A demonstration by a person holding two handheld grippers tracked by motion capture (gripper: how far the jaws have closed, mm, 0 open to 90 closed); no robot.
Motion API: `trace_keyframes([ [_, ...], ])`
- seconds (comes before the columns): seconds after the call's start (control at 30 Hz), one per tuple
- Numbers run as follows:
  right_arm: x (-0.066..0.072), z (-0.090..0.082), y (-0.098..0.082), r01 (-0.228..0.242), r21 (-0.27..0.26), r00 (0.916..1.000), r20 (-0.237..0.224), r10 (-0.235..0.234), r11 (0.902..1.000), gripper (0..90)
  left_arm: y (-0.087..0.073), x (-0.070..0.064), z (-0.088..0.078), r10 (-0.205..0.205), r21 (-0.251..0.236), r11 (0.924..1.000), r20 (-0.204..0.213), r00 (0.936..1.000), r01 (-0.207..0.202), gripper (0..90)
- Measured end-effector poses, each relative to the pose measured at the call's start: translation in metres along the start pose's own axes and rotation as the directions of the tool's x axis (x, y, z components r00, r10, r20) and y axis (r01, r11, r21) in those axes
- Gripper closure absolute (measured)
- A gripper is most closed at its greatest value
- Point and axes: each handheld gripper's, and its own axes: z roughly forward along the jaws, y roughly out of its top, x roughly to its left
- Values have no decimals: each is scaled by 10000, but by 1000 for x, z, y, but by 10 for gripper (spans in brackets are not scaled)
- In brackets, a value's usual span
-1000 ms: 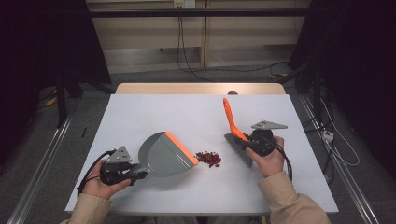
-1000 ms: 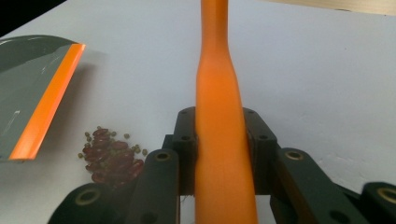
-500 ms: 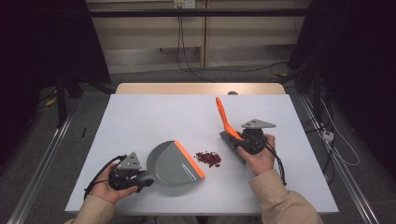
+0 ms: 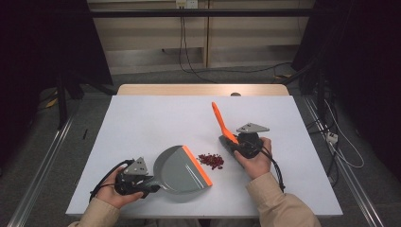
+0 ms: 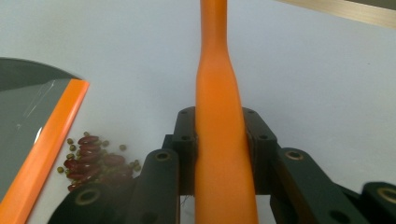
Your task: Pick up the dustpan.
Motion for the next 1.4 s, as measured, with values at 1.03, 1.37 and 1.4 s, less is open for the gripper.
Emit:
trace_keyframes([
  [1.03,29,4,0,541,121,9985,-53,-540,9985,707,-2,2,11,-149,140,9998,631,9979,141,616],
  [1.37,29,4,0,451,138,9990,-83,-449,9989,706,-3,2,7,-195,13,9998,541,9983,195,564],
  [1.4,29,4,0,441,142,9990,-89,-439,9989,706,-3,2,6,-192,-11,9998,519,9985,193,564],
])
